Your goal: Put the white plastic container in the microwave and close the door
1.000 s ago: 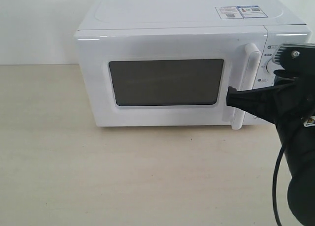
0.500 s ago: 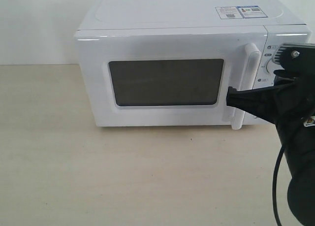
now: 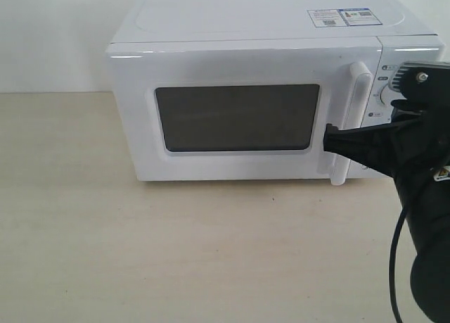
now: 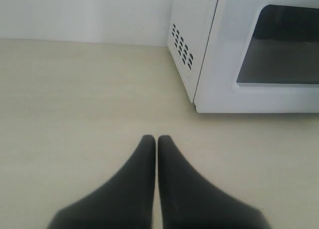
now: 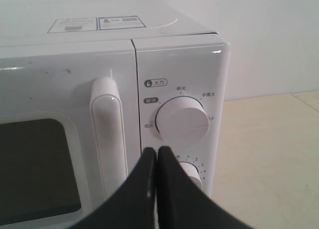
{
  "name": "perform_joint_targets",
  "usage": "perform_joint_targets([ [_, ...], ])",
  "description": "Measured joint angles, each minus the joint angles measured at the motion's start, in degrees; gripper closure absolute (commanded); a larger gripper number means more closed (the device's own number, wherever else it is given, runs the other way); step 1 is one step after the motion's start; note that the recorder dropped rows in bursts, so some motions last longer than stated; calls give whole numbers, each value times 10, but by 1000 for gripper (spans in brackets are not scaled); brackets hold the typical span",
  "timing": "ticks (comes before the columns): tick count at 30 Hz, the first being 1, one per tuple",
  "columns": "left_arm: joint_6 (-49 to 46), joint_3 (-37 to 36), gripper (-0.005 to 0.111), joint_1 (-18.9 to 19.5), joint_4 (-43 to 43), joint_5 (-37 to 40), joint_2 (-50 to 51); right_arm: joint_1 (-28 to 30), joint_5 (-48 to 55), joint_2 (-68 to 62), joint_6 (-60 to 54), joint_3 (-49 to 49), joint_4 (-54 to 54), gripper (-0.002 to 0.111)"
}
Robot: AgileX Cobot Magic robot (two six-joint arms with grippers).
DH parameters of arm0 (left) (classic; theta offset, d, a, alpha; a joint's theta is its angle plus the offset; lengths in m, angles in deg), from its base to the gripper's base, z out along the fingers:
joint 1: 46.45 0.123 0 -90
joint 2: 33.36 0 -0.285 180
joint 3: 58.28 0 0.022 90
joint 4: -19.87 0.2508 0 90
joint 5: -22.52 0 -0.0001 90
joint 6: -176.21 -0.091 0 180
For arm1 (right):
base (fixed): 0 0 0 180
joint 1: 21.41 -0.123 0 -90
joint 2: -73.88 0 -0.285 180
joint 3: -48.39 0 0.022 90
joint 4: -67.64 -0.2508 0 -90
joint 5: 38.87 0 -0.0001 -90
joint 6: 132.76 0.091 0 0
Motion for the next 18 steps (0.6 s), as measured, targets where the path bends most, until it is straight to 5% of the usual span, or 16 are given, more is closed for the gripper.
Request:
perform_joint_targets([
  [18, 0, 0, 103, 0, 0, 0, 0, 0, 0, 36, -6, 0, -11, 108],
])
